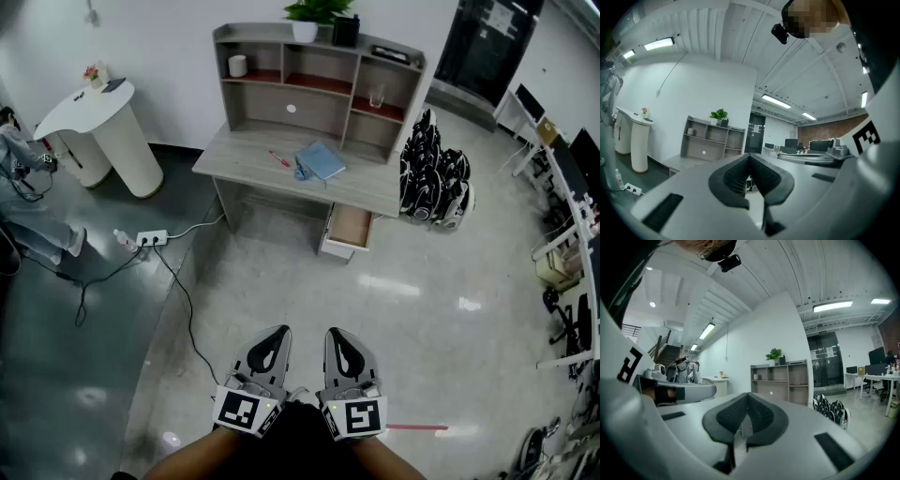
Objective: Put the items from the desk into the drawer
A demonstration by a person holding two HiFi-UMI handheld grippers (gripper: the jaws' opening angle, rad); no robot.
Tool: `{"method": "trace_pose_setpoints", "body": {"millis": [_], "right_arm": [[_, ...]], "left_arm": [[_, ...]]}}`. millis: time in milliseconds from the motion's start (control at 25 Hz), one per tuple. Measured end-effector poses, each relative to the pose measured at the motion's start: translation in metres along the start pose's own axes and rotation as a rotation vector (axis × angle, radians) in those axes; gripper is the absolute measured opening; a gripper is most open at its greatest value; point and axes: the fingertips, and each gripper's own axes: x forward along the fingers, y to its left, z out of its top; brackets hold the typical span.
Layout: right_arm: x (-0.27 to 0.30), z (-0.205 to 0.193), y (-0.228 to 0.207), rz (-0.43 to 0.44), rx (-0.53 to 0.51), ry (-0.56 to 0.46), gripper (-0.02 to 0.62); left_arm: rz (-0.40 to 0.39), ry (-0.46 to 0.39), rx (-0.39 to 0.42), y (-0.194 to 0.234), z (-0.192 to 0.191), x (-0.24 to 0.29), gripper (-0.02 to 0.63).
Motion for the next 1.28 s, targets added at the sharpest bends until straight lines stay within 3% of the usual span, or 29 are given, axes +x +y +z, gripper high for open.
{"method": "trace_pose_setpoints", "body": {"millis": [280,560,680,880,1280], "right_arm": [[-0.014,-0.005,-0.030,-0.003,0.106,-0.045,0.017],[0.011,-0.012,-0.056,-0.025,0.086,-0.028,0.018],[0.031,-0.016,-0.064,-0.034,0.078,-0.016,0.018],[0.086,-0.018,-0.082,-0.053,0.052,0.019,0.018],[0.241,-0.019,-0.092,-0.018,0.017,0.097,0.018]], "left_arm": [[0.052,-0.008,-0.020,0.002,-0.008,0.006,0.003],[0.086,-0.024,-0.022,0.034,-0.005,0.032,0.003],[0.062,-0.047,-0.029,0.048,-0.002,0.052,0.003],[0.016,-0.061,-0.035,0.082,0.002,0.099,0.003],[0.031,0.007,-0.061,0.188,0.001,0.192,0.003]]}}
